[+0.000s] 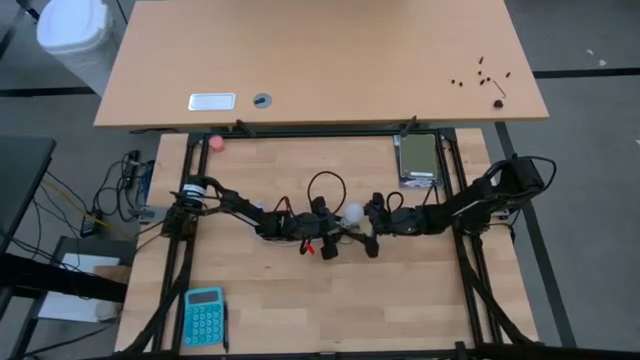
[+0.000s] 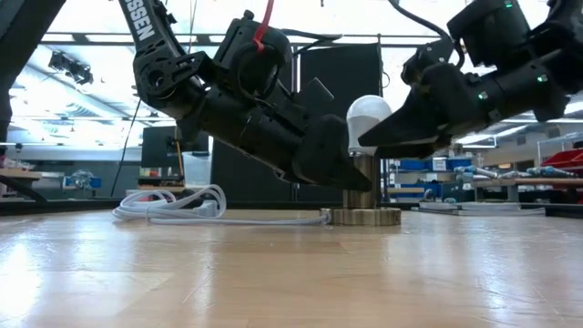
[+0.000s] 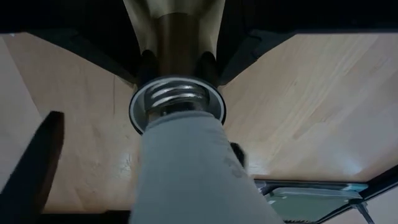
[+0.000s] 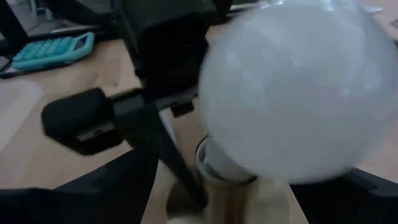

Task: Screw lightbulb
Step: Insert the lightbulb into the lamp holder

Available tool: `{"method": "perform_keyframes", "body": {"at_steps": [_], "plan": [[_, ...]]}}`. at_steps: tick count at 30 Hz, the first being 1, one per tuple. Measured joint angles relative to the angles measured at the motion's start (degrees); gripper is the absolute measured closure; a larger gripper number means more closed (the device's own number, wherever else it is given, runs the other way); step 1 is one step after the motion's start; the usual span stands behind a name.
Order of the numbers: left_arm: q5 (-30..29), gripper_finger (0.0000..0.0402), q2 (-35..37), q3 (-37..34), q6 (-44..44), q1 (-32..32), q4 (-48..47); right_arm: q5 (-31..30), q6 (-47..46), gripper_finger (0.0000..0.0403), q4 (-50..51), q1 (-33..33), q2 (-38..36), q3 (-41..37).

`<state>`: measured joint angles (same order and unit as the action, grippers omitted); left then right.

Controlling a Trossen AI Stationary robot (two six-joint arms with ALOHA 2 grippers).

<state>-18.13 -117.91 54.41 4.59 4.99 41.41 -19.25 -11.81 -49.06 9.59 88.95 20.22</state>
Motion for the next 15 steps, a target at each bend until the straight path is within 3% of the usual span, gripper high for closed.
{"method": "perform_keyframes", "body": {"at_steps": [7, 15], "plan": [[0.0, 0.0203, 0.0, 0.0, -0.1, 0.0, -0.1, 1.7, 1.5, 0.006, 3.4, -1.1, -0.1, 2.2], [0.0, 0.0203, 0.0, 0.0, -0.1, 0.0, -0.1, 2.0, 3.4, 0.0114, 13.6, -1.2, -0.1, 7.3]]}}
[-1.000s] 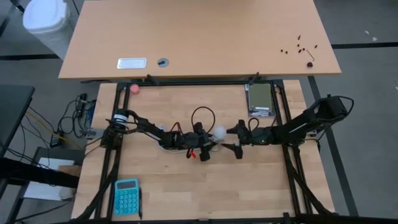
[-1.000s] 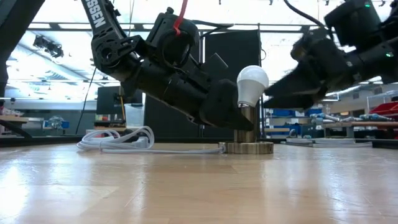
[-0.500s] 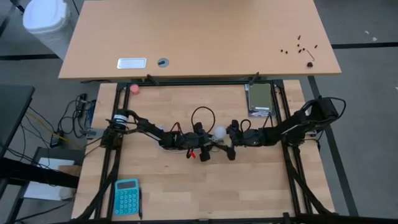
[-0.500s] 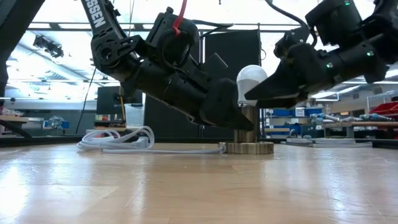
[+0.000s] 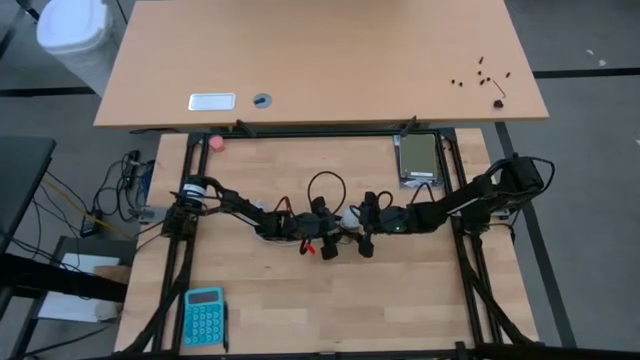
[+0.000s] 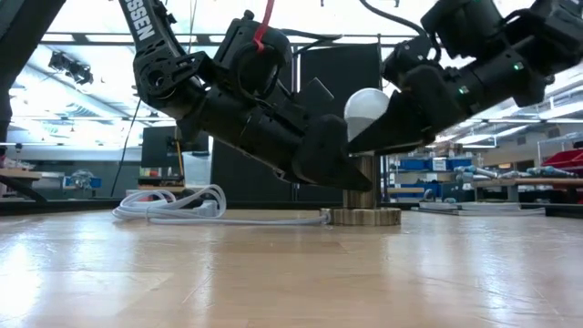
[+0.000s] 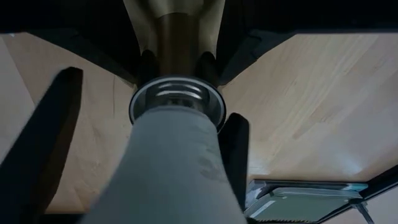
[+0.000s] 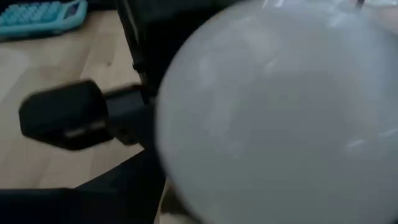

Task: Screw lightbulb
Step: Insert the lightbulb into the lamp holder

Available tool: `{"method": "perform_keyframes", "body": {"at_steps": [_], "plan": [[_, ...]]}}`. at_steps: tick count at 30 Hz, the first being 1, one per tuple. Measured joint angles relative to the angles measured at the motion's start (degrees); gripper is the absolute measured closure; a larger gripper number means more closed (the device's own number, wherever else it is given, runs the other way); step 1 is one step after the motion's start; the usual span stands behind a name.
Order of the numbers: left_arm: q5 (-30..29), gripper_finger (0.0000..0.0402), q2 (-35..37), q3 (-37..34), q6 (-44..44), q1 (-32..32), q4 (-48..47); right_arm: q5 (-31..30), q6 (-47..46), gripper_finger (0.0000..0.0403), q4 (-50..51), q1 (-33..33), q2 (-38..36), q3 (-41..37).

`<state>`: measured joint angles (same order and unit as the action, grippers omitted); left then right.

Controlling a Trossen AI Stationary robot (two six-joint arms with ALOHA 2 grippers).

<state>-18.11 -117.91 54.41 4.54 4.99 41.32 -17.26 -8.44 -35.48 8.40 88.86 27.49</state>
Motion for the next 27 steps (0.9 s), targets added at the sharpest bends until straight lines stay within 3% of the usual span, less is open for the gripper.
{"method": "perform_keyframes", "body": {"at_steps": [9, 16, 27], "plan": [[0.0, 0.0203, 0.0, 0.0, 0.0, 0.0, -0.1, 1.9, 0.2, 0.0131, 7.7, -1.4, -0.4, 3.6], [0.0, 0.0203, 0.0, 0.0, 0.0, 0.0, -0.1, 2.0, 0.9, 0.0139, 14.0, -1.8, -4.8, 5.0], [0.0, 0.0203, 0.0, 0.0, 0.0, 0.0, -0.1, 4.3, 0.8, 0.0194, 14.7, -2.4, -4.4, 5.0]]}}
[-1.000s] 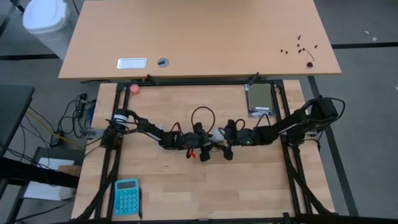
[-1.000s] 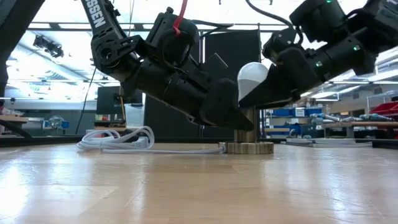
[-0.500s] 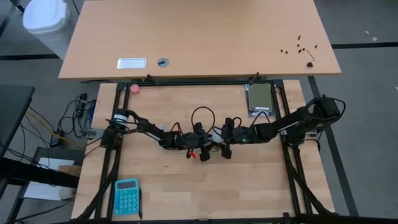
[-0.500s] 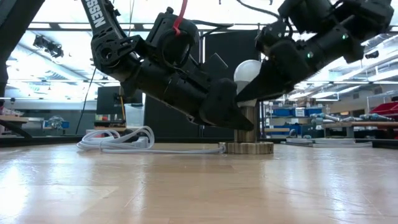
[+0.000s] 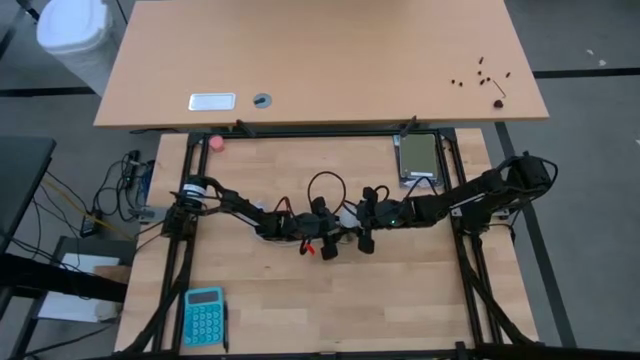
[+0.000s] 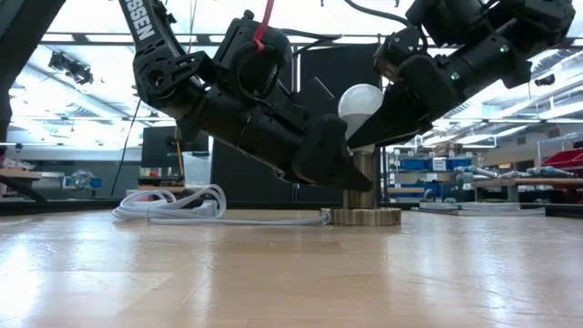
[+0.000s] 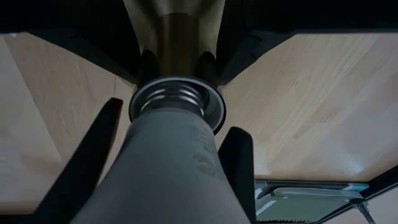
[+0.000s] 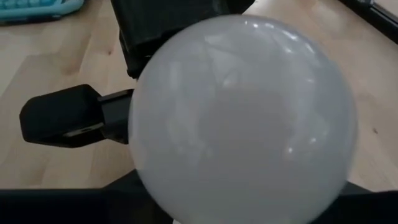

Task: Screw lightbulb
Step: Insert the lightbulb into the lamp holder

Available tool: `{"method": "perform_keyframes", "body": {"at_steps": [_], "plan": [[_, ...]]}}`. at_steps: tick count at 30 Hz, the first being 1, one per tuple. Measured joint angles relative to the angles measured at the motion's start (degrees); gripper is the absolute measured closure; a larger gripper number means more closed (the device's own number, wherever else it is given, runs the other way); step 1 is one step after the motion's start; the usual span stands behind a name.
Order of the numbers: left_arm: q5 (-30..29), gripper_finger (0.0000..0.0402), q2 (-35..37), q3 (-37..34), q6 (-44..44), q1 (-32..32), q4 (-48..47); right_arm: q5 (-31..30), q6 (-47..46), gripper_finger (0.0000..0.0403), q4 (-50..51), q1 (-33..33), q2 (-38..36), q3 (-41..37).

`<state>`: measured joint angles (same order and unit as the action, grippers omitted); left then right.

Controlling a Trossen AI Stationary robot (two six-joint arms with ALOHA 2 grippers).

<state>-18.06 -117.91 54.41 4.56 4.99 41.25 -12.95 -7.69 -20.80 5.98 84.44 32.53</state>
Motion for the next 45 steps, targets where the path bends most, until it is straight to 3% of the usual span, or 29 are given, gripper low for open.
{"method": "perform_keyframes", "body": {"at_steps": [15, 38, 45], "plan": [[-0.6, 0.0203, 0.0, 0.0, 0.8, 0.0, 0.2, -0.2, -0.1, 0.0234, -1.6, 0.0, 2.3, 0.0], [-9.7, 0.0203, -0.1, 0.0, 9.2, 0.2, 1.4, -14.2, -11.7, 0.0239, -6.5, 3.5, 4.6, -0.1], [-11.5, 0.0203, -0.1, 0.0, 9.2, 0.2, -0.4, -14.0, -11.3, 0.0238, -8.3, 3.2, 10.1, 2.0]]}}
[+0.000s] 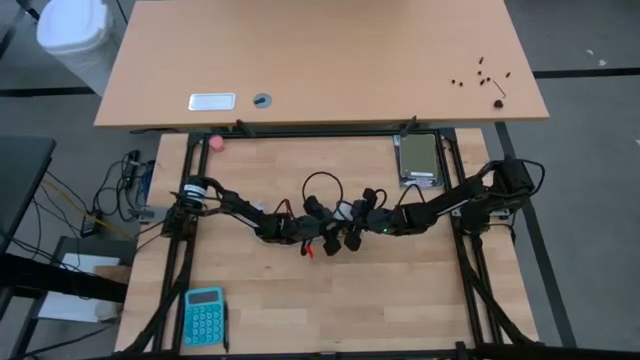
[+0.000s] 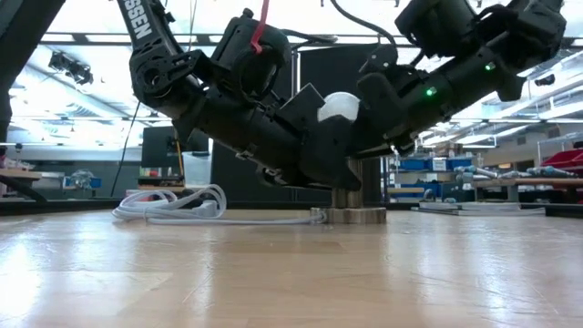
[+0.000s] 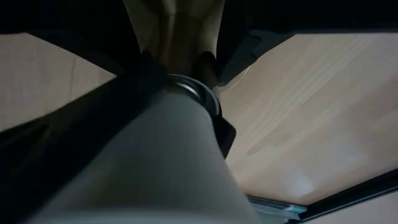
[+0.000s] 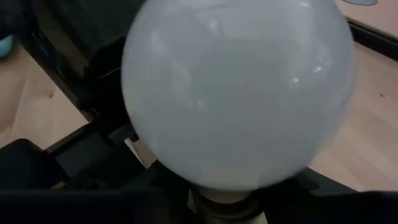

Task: Screw lightbulb
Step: Insert the lightbulb into the lamp holder

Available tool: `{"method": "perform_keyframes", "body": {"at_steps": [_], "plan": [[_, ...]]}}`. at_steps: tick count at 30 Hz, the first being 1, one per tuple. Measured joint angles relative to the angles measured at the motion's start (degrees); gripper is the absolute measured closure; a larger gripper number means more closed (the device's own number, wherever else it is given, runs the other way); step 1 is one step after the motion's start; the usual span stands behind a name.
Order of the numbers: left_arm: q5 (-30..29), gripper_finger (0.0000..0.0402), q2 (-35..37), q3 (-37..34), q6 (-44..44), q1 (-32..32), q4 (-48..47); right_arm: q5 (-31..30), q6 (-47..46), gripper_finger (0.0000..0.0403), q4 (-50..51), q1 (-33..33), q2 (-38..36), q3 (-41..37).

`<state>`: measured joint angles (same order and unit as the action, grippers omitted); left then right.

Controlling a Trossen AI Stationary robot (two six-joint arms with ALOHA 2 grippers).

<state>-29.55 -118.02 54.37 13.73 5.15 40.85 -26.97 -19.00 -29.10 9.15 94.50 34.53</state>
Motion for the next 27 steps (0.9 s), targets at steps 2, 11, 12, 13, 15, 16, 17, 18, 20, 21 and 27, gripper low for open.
{"method": "perform_keyframes", "body": {"at_steps": [2, 11, 12, 13, 15, 16, 17, 18, 20, 21, 27], "plan": [[-0.1, 0.0203, 0.0, 0.1, 0.0, 0.0, -0.3, -0.1, 1.2, 0.0236, 0.4, 0.0, 0.4, 0.8], [0.5, 0.0204, 0.0, 0.4, -0.1, -0.1, -0.3, 2.2, 2.7, 0.0199, 6.3, 0.0, -2.3, 1.0], [0.6, 0.0204, 0.0, 0.4, -0.2, -0.2, -0.4, 2.8, 3.0, 0.0192, 6.3, -0.1, -2.3, 1.0], [0.6, 0.0204, 0.0, 0.4, -0.2, -0.2, -0.4, 3.7, 3.1, 0.0183, 6.3, -0.4, -2.4, 1.0], [0.6, 0.0204, 0.0, 0.4, -0.3, -0.2, -0.3, 5.0, 3.1, 0.0165, 6.5, -1.0, -2.4, 1.0], [0.5, 0.0204, 0.0, 0.4, -0.4, -0.2, -0.4, 5.6, 3.1, 0.0155, 6.7, -1.4, -2.6, 1.0], [0.6, 0.0204, 0.0, 0.4, -0.4, -0.2, -0.4, 6.5, 3.4, 0.0145, 7.2, -1.7, -3.0, 1.1], [0.8, 0.0204, 0.0, 0.4, -0.5, -0.2, -0.3, 7.5, 4.1, 0.0135, 7.9, -1.9, -3.6, 1.0], [1.6, 0.0204, 0.0, 0.4, -0.6, -0.2, -0.3, 8.9, 6.6, 0.0117, 10.2, -2.2, -5.2, 1.0], [2.1, 0.0204, 0.0, 0.4, -0.6, -0.2, -0.3, 9.8, 8.4, 0.011, 11.7, -2.3, -6.2, 0.9], [3.9, 0.0204, 0.1, 0.4, -1.2, -0.3, 0.1, 19.5, 15.3, 0.0084, 15.7, -5.7, -9.6, 0.8]]}}
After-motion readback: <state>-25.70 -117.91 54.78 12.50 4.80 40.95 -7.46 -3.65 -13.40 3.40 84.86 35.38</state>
